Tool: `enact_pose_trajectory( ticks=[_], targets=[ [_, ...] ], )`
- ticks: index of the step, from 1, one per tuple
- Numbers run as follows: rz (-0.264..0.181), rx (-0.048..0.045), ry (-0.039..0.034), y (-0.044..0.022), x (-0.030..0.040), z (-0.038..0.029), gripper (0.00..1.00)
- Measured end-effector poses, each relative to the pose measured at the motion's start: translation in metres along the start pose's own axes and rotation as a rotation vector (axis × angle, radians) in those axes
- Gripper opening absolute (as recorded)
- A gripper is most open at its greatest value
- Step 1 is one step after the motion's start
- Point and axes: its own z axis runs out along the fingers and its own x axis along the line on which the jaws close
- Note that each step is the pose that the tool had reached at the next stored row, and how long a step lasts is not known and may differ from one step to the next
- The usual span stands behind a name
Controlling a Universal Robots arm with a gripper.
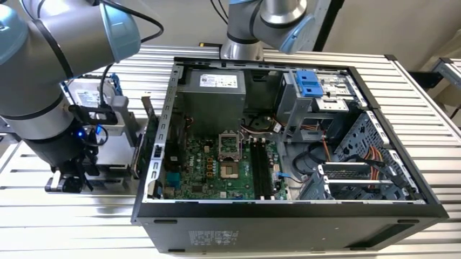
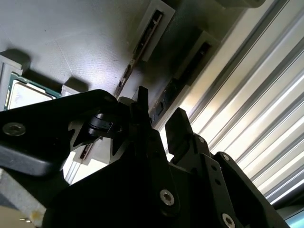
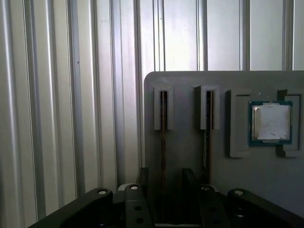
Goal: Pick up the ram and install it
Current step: 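Pick up the ram and move it above insertion slot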
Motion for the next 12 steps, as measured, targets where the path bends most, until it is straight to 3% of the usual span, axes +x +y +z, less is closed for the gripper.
enact_pose_trajectory(
  ticks=[12],
  targets=[
    [0.0,0.0,-0.0001,0.0001,0.0,0.0004,1.0]
  ],
)
